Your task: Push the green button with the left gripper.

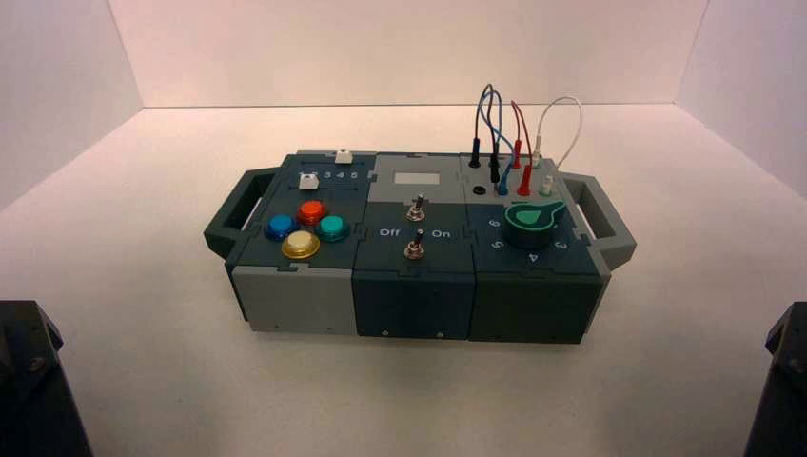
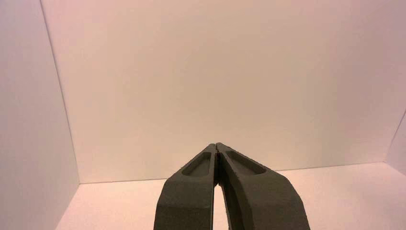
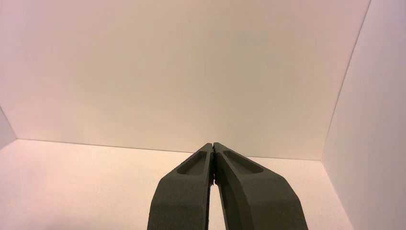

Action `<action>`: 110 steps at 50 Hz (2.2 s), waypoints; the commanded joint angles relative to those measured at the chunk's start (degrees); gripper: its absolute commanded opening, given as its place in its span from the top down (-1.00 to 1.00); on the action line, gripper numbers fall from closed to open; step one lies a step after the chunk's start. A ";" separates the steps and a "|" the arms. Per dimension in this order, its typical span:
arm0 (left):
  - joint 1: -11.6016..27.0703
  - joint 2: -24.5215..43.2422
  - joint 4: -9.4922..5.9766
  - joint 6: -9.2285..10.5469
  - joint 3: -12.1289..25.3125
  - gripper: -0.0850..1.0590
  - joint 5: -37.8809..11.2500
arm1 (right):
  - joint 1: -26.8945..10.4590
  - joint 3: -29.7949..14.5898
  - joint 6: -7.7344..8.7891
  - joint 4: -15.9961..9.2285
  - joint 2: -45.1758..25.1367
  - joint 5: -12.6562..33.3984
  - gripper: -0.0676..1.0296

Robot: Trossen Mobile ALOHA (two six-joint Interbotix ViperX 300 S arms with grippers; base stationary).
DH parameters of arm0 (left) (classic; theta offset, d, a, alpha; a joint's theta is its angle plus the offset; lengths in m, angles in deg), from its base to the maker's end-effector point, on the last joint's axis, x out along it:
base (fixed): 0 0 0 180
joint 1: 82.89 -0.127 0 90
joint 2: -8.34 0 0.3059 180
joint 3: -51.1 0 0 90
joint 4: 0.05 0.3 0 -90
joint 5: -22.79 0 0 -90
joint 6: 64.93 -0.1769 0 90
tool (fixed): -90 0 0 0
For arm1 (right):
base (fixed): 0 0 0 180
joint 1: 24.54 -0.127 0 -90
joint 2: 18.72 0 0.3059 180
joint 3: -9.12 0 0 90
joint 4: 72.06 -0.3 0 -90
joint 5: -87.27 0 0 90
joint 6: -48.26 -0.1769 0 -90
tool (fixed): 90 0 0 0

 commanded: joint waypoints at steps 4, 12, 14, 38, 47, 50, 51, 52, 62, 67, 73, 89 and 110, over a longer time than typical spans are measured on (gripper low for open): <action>0.26 0.18 0.18 -0.09 1.93 0.91 0.26 | -0.26 -2.11 0.00 -0.18 -0.35 -0.26 0.92; 0.35 0.18 0.09 -0.09 1.93 0.91 0.00 | -0.26 -2.02 0.00 -0.26 -0.35 -0.35 0.92; 0.44 0.18 0.18 -0.09 1.93 0.91 -0.09 | -0.26 -2.02 -0.09 -0.18 -0.35 -0.26 0.92; 8.09 1.58 -0.79 2.37 10.37 0.91 -22.50 | -6.15 -4.75 -0.18 -0.44 -2.81 7.12 0.92; 11.07 4.92 -1.23 3.25 16.26 0.91 -37.79 | -9.76 -8.53 -0.18 -0.88 -5.98 14.50 0.92; 12.22 6.59 -1.32 3.25 17.40 0.91 -41.75 | -10.90 -9.32 -0.18 -0.97 -7.03 16.79 0.92; 14.24 9.40 -1.49 3.25 19.07 0.91 -47.29 | -12.39 -10.20 -0.26 -1.23 -8.61 19.69 0.92; 14.85 10.37 -1.58 3.25 19.51 0.91 -48.60 | -12.74 -10.46 -0.18 -1.49 -9.14 20.83 0.92; 21.27 17.75 -2.20 3.16 22.32 0.91 -57.66 | -16.35 -11.34 -0.18 -2.90 -11.69 26.98 0.92; 25.22 20.74 -2.46 3.34 22.94 0.91 -60.03 | -19.42 -11.60 -0.18 -4.13 -12.30 29.18 0.92; 26.54 22.94 -2.64 3.34 22.85 0.91 -60.03 | -22.06 -11.78 -0.09 -6.06 -12.66 30.50 0.92; 28.04 27.95 -2.81 3.34 21.45 0.91 -58.01 | -25.14 -11.43 -0.09 -8.09 -12.48 30.94 0.92; 32.26 40.69 -2.99 3.25 21.01 0.91 -52.03 | -25.22 -11.34 0.00 -8.17 -13.10 31.29 0.92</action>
